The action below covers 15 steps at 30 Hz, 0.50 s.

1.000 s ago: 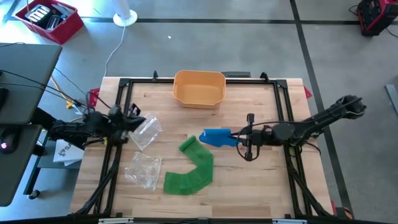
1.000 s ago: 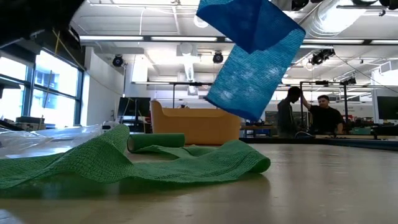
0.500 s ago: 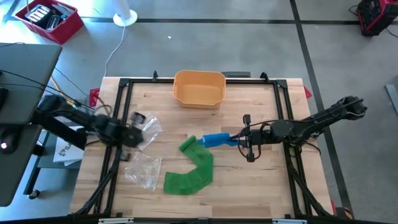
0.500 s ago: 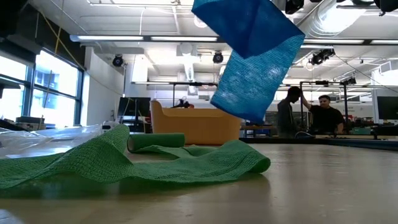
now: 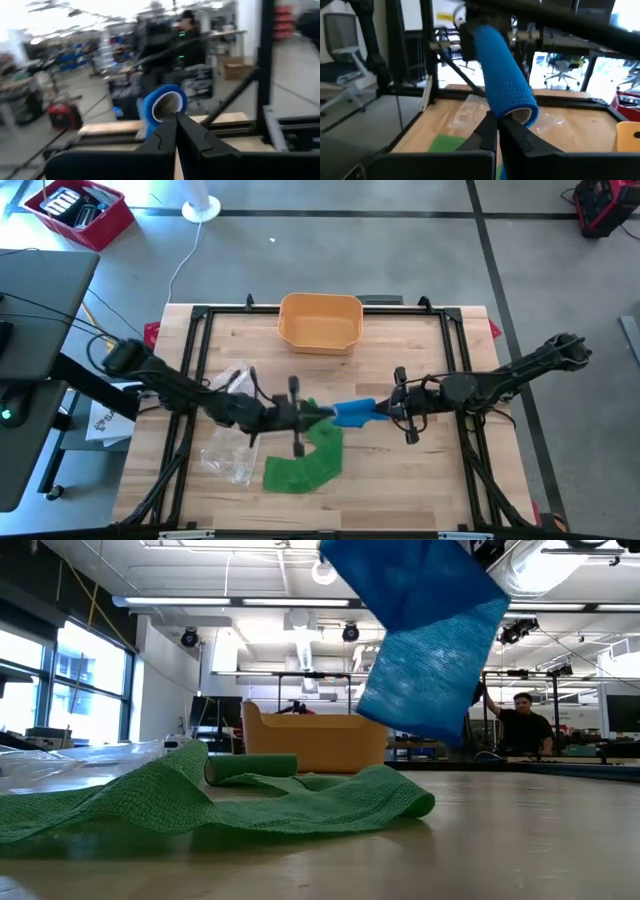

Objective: Roll bandage
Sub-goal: Roll the blue bandage

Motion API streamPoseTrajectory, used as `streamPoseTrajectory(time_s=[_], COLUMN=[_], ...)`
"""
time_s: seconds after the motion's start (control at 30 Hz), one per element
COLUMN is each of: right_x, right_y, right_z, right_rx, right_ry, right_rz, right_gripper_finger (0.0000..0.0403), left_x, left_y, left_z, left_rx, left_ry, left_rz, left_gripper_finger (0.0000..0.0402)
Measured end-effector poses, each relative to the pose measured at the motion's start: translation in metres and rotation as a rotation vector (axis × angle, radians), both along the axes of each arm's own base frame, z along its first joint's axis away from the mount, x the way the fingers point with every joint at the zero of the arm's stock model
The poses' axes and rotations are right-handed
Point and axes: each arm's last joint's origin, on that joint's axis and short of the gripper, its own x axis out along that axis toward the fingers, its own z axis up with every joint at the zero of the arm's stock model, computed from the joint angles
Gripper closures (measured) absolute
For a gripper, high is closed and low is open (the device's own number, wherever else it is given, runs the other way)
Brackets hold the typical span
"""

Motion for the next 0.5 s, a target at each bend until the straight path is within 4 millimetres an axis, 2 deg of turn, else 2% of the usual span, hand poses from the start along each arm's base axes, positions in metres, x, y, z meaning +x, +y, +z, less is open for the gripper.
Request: streamPoseTrajectory(time_s=[0.13,0.27,0.5], right_x=[-0.002,-0.002,-0.002], right_y=[0.001,0.002,0.000], right_z=[-0.004,-0.005,-0.006], right_rx=[0.001,0.017,0.031], right_ry=[0.045,0.055,0.069], right_rz=[-0.004,-0.027,-0.088], right_gripper_finger=[0.0403,0.0403,0.0402], left_x=[0.012,0.014,0.007], left_y=[-0.012,-0.017,-0.019], left_z=[0.013,0.023,0.016], left_rx=[0.106,0.135,0.191], left_ry=[0.081,0.138,0.261], left_rz=[-0.015,0.006,0.181], left_gripper_finger=[0.0386,0.0358,0.0325])
